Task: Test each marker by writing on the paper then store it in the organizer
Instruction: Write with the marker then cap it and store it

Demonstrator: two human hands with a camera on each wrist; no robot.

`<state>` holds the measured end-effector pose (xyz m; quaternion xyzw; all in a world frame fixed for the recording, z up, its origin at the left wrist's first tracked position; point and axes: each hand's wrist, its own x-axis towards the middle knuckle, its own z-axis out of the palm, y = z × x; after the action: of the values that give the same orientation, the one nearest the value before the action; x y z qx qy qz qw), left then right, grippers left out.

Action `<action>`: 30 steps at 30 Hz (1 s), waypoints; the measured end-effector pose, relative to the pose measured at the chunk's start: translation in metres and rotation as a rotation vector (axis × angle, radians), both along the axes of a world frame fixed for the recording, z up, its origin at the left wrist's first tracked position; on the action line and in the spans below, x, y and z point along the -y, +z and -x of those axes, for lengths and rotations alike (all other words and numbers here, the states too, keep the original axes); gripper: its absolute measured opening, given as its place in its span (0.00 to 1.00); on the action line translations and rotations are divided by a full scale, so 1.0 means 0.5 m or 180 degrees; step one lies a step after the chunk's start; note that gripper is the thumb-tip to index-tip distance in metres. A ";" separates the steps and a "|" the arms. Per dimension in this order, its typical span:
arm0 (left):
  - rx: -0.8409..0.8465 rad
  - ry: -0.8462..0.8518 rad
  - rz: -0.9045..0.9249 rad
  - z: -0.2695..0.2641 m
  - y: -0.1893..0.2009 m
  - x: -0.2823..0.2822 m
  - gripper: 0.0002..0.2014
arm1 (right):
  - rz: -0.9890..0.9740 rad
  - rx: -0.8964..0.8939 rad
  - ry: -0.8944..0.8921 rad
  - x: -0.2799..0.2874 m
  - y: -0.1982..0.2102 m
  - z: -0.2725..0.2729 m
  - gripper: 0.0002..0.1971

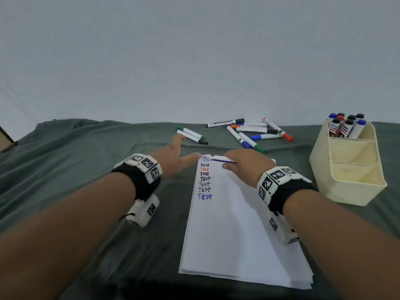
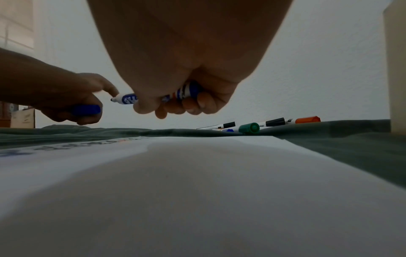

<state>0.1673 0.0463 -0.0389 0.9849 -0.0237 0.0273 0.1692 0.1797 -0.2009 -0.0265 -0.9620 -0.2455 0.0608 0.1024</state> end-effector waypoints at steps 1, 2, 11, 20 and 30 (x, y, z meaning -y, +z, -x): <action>0.0015 0.0139 0.0016 0.002 -0.001 -0.020 0.25 | 0.0024 0.0001 -0.0022 0.000 -0.001 -0.001 0.14; -0.0026 0.0197 -0.0119 0.003 0.002 -0.039 0.19 | 0.0052 0.0000 -0.0029 0.000 -0.002 -0.002 0.15; -0.0351 -0.0283 -0.1384 0.007 0.025 -0.118 0.19 | 0.0048 -0.0018 -0.0076 -0.002 -0.001 0.000 0.16; -0.0281 0.0033 -0.0924 0.009 -0.010 -0.126 0.23 | 0.0081 -0.0007 -0.0120 -0.001 -0.005 -0.004 0.15; -0.0636 -0.0760 -0.1283 0.107 -0.011 0.012 0.53 | -0.0336 0.0218 0.0089 0.005 -0.016 -0.010 0.27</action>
<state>0.1138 0.0404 -0.0442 0.9868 -0.1279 -0.0956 -0.0271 0.1848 -0.2035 -0.0346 -0.9533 -0.2652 0.0162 0.1437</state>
